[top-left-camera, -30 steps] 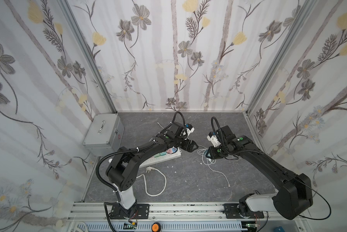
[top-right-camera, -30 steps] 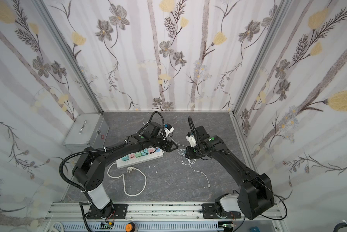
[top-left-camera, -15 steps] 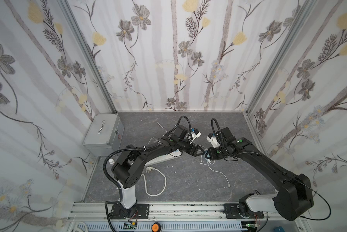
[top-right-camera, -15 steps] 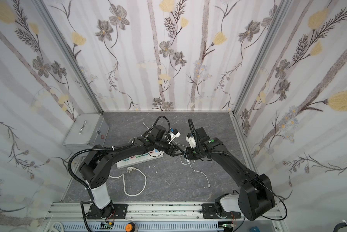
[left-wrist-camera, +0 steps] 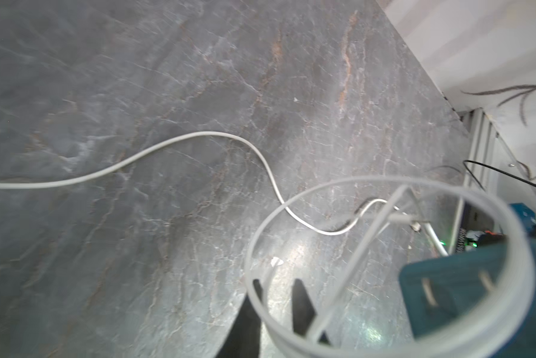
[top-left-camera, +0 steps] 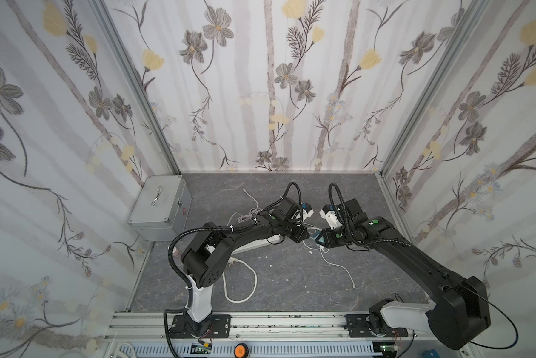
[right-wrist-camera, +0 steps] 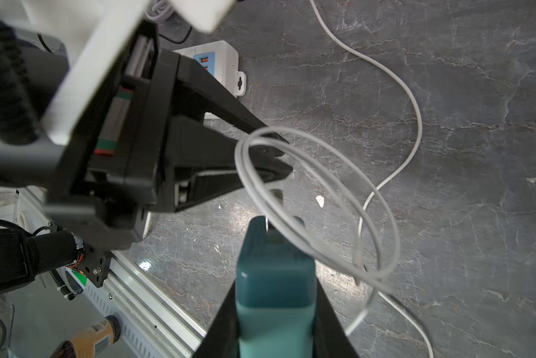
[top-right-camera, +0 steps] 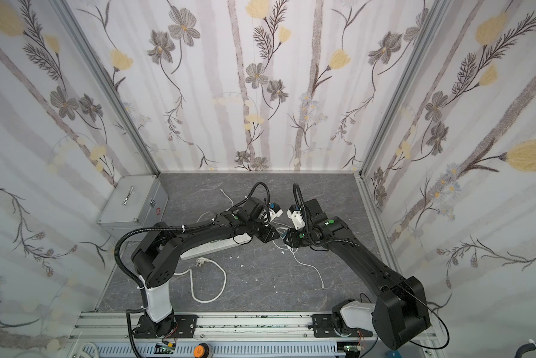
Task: Insert plugs into power strip
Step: Pick up the power cord.
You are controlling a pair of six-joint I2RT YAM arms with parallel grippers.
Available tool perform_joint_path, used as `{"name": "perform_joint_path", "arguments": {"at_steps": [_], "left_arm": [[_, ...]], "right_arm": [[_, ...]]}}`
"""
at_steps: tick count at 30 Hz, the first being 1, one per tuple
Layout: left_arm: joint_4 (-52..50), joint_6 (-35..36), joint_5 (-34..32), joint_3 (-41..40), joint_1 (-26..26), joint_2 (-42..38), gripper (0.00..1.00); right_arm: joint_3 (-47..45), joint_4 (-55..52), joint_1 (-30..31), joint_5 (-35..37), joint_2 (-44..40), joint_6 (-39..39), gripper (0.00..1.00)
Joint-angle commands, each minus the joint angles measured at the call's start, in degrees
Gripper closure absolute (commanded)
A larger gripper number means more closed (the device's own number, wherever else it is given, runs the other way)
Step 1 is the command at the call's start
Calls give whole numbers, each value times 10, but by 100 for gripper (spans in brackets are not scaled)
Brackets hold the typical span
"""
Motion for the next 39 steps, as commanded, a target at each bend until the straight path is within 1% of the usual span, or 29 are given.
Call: {"name": "perform_joint_path", "arguments": {"at_steps": [1, 2, 4, 6, 8, 9, 10, 12, 14, 16, 18, 20, 22, 24, 25, 26, 27, 28, 30, 31, 34, 37, 39], "left_arm": [[53, -48, -80, 4, 20, -18, 89], [75, -70, -78, 0, 30, -23, 89], [92, -89, -62, 9, 44, -17, 86], [61, -84, -78, 44, 45, 7, 84], [-2, -77, -95, 101, 44, 47, 80], [-22, -76, -102, 118, 43, 60, 80], [-35, -74, -105, 130, 43, 74, 77], [-41, -68, -117, 140, 43, 84, 70], [-43, -56, -142, 143, 46, 73, 59], [-35, -42, -179, 138, 51, 51, 56], [-33, -29, -224, 134, 60, 32, 49], [-50, -23, -235, 144, 77, 23, 40], [-71, -27, -213, 157, 92, 15, 31], [-68, -29, -165, 150, 98, -5, 25], [-51, -30, -135, 135, 98, -20, 20], [-29, -32, -104, 117, 98, -38, 15], [-14, -35, -87, 103, 100, -51, 5], [0, -42, -80, 88, 102, -65, 0], [12, -47, -82, 61, 114, -83, 0], [15, -46, -93, 50, 121, -91, 0], [1, -34, -115, 39, 140, -107, 0], [-12, -22, -125, 34, 153, -121, 0], [-20, -22, -150, 33, 161, -125, 0]], "right_arm": [[-19, 7, 0, -19, -4, -29, 91], [-27, 7, 0, -32, -5, -36, 91], [-47, 17, 1, -64, -14, -43, 91], [-55, 50, 1, -95, -34, -39, 91], [-58, 96, 0, -115, -62, -22, 90], [-58, 115, -1, -122, -72, -14, 90], [-59, 137, -3, -125, -83, -3, 90], [-60, 176, -8, -119, -97, 20, 91], [-59, 206, -13, -92, -101, 43, 91], [-58, 228, -19, -66, -105, 63, 91], [-63, 257, -24, -47, -116, 82, 91], [-73, 297, -31, -31, -132, 104, 90], [-81, 337, -38, -21, -143, 118, 90], [-86, 370, -39, -12, -145, 128, 91], [-89, 391, -39, -6, -143, 140, 91], [-93, 418, -39, -5, -140, 152, 91], [-98, 439, -39, -5, -136, 164, 91], [-101, 460, -39, -6, -134, 177, 91], [-111, 494, -46, 0, -135, 193, 91], [-114, 501, -53, 3, -136, 198, 91], [-113, 485, -95, 6, -140, 210, 92], [-113, 478, -144, -9, -141, 227, 92], [-113, 474, -163, -7, -142, 230, 92]]}}
